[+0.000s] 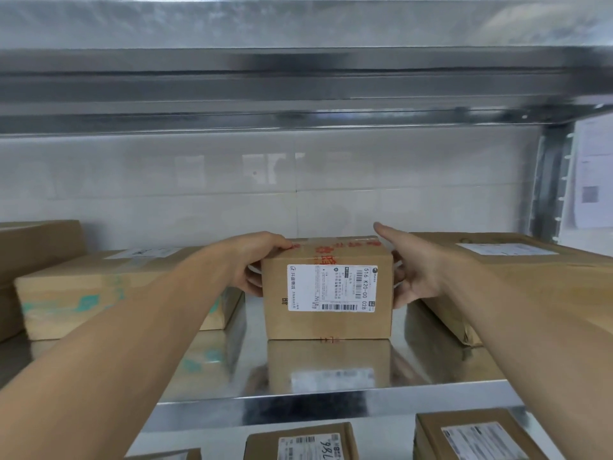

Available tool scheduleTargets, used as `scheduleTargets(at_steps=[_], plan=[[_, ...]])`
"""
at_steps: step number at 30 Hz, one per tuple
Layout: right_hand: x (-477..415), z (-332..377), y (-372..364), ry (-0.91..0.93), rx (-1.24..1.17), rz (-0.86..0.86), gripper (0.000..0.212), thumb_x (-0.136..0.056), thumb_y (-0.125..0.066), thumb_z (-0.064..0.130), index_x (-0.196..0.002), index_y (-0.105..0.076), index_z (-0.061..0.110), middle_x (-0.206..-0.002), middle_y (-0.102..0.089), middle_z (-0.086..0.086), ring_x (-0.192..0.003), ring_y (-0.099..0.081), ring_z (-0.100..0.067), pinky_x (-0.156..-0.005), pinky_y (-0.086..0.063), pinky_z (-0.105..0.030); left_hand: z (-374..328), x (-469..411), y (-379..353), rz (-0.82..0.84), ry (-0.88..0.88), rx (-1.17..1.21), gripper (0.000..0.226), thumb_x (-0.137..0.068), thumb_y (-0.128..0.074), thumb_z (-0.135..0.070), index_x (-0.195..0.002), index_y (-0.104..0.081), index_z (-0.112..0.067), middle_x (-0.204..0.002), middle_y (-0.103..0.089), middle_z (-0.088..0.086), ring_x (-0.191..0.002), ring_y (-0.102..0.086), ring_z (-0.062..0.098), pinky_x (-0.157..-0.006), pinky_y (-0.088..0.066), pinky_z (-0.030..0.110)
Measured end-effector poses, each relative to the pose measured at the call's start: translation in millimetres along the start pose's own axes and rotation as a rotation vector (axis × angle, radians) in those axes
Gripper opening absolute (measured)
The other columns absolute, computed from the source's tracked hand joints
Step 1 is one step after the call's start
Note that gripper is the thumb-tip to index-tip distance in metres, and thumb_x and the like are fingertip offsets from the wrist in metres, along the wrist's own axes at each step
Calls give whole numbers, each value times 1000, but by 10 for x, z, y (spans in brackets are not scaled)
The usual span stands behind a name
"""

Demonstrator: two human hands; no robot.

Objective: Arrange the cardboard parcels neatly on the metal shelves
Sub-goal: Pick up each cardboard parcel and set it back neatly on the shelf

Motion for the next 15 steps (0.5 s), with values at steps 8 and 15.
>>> scheduleTargets(at_steps=[8,15], plan=[[-10,135,-98,-58,271,-6,41,-95,-67,46,-114,-68,10,-104,-73,-19,-86,-75,-38,-68,-62,-57,23,-151,-20,0,41,-19,18,-92,-64,-33,-91,-64,-15,-78,-61,7,-38,-54,19,-76,-56,40],[-132,209,-97,-37,381,-7,36,-101,-61,43,-111,-68,9,-83,-75,-14,-65,-76,-30,-60,-63,-53,32,-229,-12,24,73,-12,16,-93,-62,-27,-81,-64,-17,-58,-59,4,-52,-39,20,-74,-54,37]])
Point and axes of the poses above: each hand's wrist, its own x-axis away from the middle knuckle, its own y-axis out of the back of the hand, z = x × y, the point moved 2 cm from there along -x, towards the middle knuckle
